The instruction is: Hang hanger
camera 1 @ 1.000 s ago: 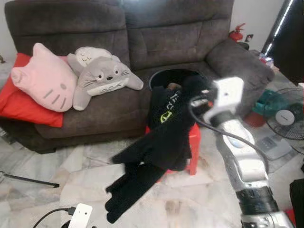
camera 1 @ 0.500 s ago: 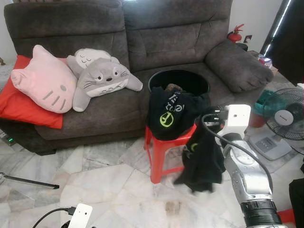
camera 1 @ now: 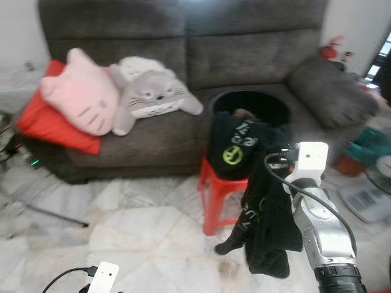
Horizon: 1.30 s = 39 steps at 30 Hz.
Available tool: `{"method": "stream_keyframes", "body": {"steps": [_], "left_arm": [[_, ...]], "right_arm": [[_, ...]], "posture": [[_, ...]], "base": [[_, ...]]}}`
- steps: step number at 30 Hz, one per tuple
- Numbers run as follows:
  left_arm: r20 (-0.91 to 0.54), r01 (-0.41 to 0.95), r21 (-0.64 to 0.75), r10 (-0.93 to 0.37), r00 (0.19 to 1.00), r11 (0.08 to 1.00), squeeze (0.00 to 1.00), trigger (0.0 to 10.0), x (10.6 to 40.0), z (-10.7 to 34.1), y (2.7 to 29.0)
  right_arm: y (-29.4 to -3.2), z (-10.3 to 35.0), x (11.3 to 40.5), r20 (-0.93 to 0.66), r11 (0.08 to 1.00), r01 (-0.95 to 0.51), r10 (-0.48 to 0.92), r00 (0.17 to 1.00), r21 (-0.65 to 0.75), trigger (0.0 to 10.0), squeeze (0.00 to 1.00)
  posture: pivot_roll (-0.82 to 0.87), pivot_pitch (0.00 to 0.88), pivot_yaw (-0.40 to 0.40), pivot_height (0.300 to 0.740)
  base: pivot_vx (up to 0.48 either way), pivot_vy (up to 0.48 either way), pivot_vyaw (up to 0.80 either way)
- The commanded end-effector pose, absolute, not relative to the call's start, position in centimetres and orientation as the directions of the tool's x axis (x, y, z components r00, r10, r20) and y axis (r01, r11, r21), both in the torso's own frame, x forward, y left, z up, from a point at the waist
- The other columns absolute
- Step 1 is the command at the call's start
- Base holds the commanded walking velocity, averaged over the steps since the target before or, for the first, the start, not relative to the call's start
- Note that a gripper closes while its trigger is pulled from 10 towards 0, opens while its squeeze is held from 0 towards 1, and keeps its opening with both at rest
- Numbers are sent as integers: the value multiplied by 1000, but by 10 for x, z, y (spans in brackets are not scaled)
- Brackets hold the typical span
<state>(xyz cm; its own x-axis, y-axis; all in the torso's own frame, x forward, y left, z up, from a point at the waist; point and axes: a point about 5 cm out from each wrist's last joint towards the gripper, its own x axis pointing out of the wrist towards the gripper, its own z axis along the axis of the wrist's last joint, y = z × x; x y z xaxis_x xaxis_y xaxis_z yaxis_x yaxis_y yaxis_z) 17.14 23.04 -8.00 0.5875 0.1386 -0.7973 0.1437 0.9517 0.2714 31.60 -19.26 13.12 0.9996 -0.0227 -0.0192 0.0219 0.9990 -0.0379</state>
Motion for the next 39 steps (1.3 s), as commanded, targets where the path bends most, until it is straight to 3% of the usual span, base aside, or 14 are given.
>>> {"method": "stream_keyframes", "body": {"steps": [1,39], "left_arm": [[-804,147,274,142,578,950,0,10000,169,-80,234],[-798,94,276,173,578,957,0,10000,170,-80,236]], "right_arm": [[-192,148,319,55,999,16,-14,998,-30,10000,0],[-201,132,326,39,1000,-3,4,999,-30,10000,0]], "posture": [[-99,0,32,740],[-71,0,40,740]], "base": [[0,0,800],[0,0,800]]}}
